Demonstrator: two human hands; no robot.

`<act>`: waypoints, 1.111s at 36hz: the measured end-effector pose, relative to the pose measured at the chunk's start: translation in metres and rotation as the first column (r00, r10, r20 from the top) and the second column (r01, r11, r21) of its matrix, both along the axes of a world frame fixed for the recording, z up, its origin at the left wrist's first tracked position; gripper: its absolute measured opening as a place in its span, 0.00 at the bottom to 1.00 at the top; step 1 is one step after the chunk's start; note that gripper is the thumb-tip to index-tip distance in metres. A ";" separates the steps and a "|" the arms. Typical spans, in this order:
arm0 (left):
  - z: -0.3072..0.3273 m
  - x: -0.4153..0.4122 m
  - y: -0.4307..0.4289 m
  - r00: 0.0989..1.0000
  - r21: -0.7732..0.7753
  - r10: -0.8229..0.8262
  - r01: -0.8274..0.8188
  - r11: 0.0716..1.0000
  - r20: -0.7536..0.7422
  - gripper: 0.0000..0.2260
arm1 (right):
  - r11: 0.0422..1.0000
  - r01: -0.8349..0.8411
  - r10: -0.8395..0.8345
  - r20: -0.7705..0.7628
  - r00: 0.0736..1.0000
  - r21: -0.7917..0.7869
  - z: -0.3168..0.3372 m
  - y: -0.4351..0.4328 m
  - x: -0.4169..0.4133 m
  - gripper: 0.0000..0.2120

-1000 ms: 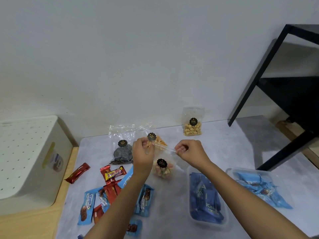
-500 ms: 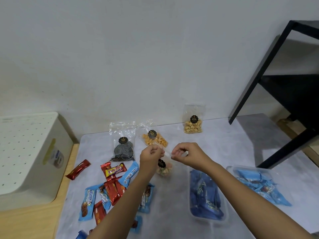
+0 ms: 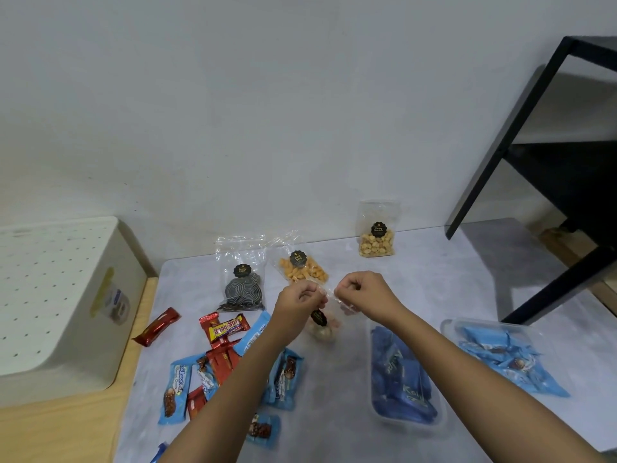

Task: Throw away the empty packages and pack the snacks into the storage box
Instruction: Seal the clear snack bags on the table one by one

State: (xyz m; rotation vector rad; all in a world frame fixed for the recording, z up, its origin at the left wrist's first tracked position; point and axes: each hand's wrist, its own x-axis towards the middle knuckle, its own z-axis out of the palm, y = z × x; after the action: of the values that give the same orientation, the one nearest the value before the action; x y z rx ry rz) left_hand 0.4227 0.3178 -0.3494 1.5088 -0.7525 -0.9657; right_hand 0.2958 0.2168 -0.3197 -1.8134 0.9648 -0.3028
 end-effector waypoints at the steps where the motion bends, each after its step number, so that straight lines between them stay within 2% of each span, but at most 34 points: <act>1: 0.000 0.000 0.000 1.000 0.003 -0.005 0.005 1.000 0.013 0.06 | 1.000 0.001 -0.001 -0.004 1.000 0.008 -0.001 0.000 0.000 0.06; 3: 0.000 0.001 0.001 0.999 0.003 -0.022 0.022 1.000 0.030 0.04 | 0.999 -0.014 0.014 -0.004 1.000 0.042 0.000 0.001 0.000 0.07; 6: 0.000 0.003 0.002 0.996 0.008 -0.046 0.045 0.999 0.071 0.09 | 0.996 -0.019 0.019 0.006 1.000 0.086 0.002 -0.001 0.000 0.09; 14: -0.001 0.002 0.002 0.991 0.003 -0.045 0.045 0.999 0.124 0.09 | 0.990 -0.015 0.019 -0.023 1.000 0.143 0.001 -0.003 0.000 0.06; 17: -0.001 0.001 -0.001 0.994 -0.004 -0.021 0.022 1.000 0.106 0.07 | 0.996 -0.032 0.032 0.005 0.999 0.089 0.000 -0.004 -0.003 0.06; 20: -0.001 0.001 -0.004 0.993 -0.002 0.048 -0.048 0.999 0.110 0.07 | 0.990 -0.138 0.138 0.010 0.990 0.008 -0.001 -0.004 -0.008 0.03; 22: 0.002 -0.001 -0.005 0.987 -0.006 0.091 -0.091 0.996 0.134 0.10 | 0.974 -0.214 0.211 -0.055 0.976 -0.071 -0.003 -0.006 -0.012 0.07; 24: 0.002 -0.006 -0.008 0.967 -0.020 0.128 -0.127 0.992 0.221 0.08 | 0.963 -0.223 0.215 -0.070 0.974 -0.151 -0.006 -0.008 -0.013 0.08; 26: -0.003 -0.010 -0.010 0.924 -0.060 0.163 -0.152 0.987 0.345 0.01 | 0.967 -0.179 0.180 -0.014 0.984 -0.181 -0.010 -0.010 -0.013 0.07; 29: -0.022 -0.013 -0.009 0.864 -0.036 0.123 -0.121 0.992 0.489 0.26 | 0.964 -0.154 0.164 0.030 0.986 -0.217 -0.014 -0.017 -0.013 0.09; 31: -0.038 -0.013 -0.008 0.862 -0.005 0.094 -0.106 0.994 0.498 0.36 | 0.951 -0.165 0.186 0.055 0.981 -0.263 -0.015 -0.023 -0.014 0.09; 33: -0.053 -0.011 -0.010 0.894 0.022 0.079 -0.098 0.995 0.442 0.37 | 0.932 -0.179 0.220 0.099 0.970 -0.316 -0.016 -0.029 -0.014 0.10; 36: -0.059 -0.015 -0.019 0.925 0.003 0.109 -0.119 0.993 0.364 0.35 | 0.880 -0.170 0.260 0.151 0.954 -0.443 -0.017 -0.040 -0.014 0.10; 40: -0.060 -0.021 -0.038 0.919 -0.059 0.170 -0.160 0.985 0.355 0.35 | 0.874 -0.028 0.167 0.247 0.955 -0.485 -0.019 -0.061 -0.017 0.09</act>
State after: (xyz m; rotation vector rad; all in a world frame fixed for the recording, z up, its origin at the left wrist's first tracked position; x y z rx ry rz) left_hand 0.4015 0.2801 -0.4096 1.7176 -0.8758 -0.5538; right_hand 0.2784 0.1559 -0.3383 -2.1805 0.6228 -0.7704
